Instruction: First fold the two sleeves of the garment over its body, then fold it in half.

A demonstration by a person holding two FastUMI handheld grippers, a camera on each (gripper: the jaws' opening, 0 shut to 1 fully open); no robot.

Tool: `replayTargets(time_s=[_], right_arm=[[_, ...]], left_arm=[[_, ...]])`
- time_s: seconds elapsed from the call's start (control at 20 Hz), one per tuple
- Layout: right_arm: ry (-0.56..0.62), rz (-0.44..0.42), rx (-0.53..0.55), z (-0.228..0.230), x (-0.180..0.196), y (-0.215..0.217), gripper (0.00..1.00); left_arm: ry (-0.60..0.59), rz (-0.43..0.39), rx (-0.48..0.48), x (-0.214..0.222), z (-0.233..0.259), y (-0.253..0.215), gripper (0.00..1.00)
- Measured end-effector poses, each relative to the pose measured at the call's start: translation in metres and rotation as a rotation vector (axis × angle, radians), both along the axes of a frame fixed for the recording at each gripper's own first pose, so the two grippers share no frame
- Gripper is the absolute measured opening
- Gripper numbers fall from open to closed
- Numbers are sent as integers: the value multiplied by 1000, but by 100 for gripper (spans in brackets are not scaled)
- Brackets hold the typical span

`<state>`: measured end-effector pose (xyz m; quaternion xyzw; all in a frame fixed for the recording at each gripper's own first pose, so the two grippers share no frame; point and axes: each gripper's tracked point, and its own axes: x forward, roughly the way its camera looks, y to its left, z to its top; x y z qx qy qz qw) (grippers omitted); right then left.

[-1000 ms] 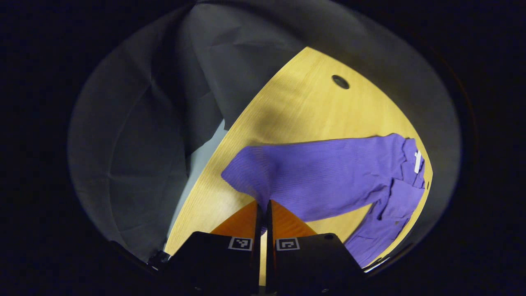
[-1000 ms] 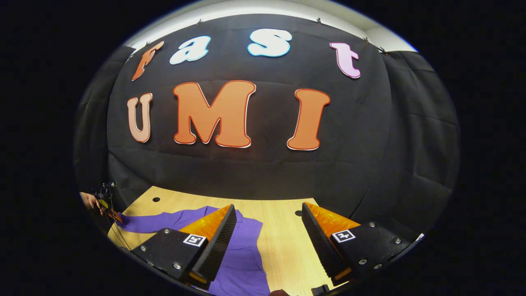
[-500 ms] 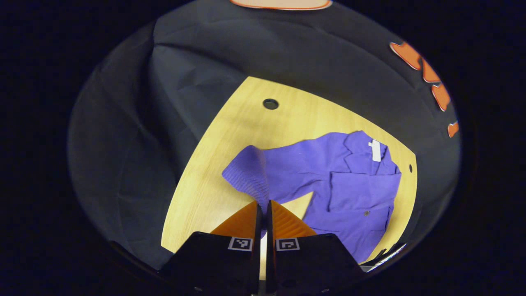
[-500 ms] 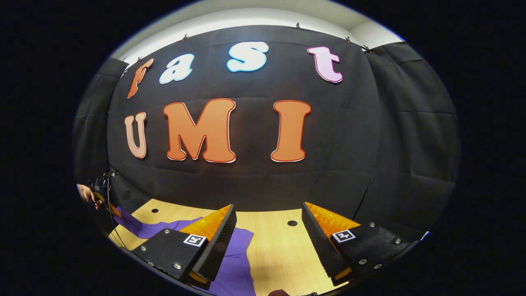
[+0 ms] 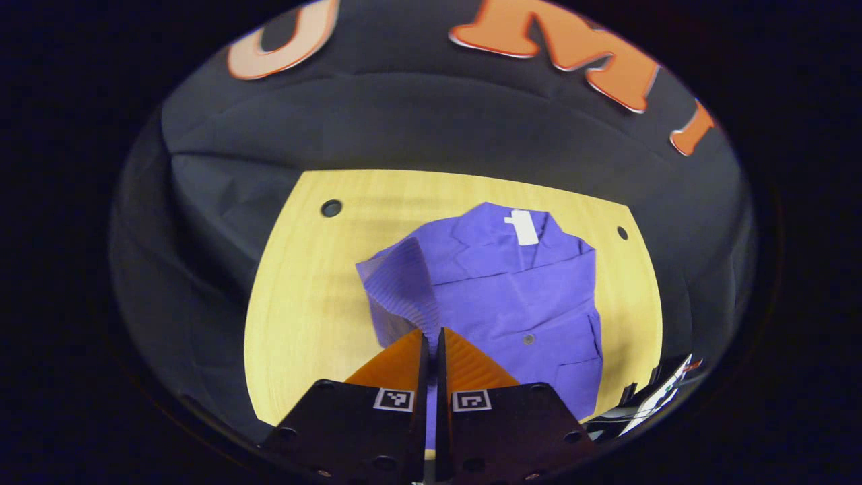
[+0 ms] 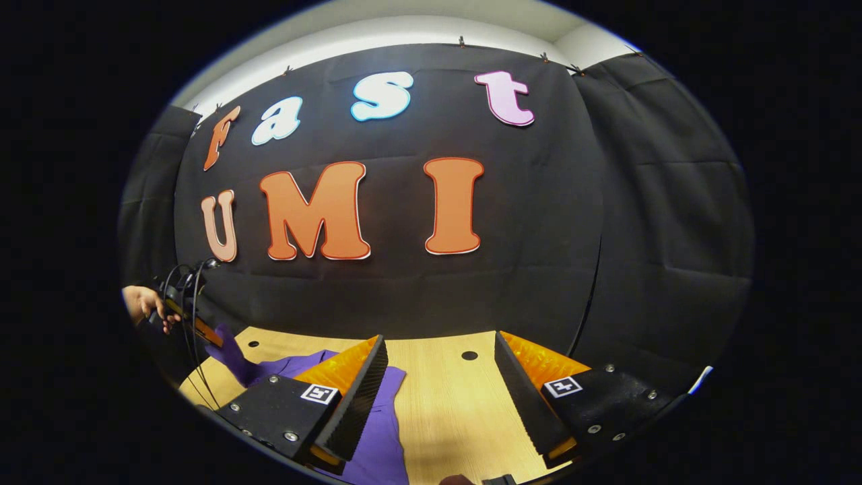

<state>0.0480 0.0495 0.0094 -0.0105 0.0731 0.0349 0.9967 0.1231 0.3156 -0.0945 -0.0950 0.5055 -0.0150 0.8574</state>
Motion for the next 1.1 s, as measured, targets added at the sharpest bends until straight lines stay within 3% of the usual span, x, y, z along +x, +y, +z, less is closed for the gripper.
replayTargets(time_s=[0.4, 0.75, 0.95, 1.1], right_arm=[[36, -25, 26, -18, -20, -35, 95], [71, -42, 55, -41, -35, -61, 95], [84, -35, 47, -46, -33, -69, 95], [96, -18, 46, -50, -29, -69, 95]], left_arm=[[-10, -251, 6, 42, 6, -150, 7], [-33, -350, 79, 91, -10, -238, 8], [-99, -344, 7, 103, -4, -283, 24], [-188, -341, -33, 96, 14, -290, 38]])
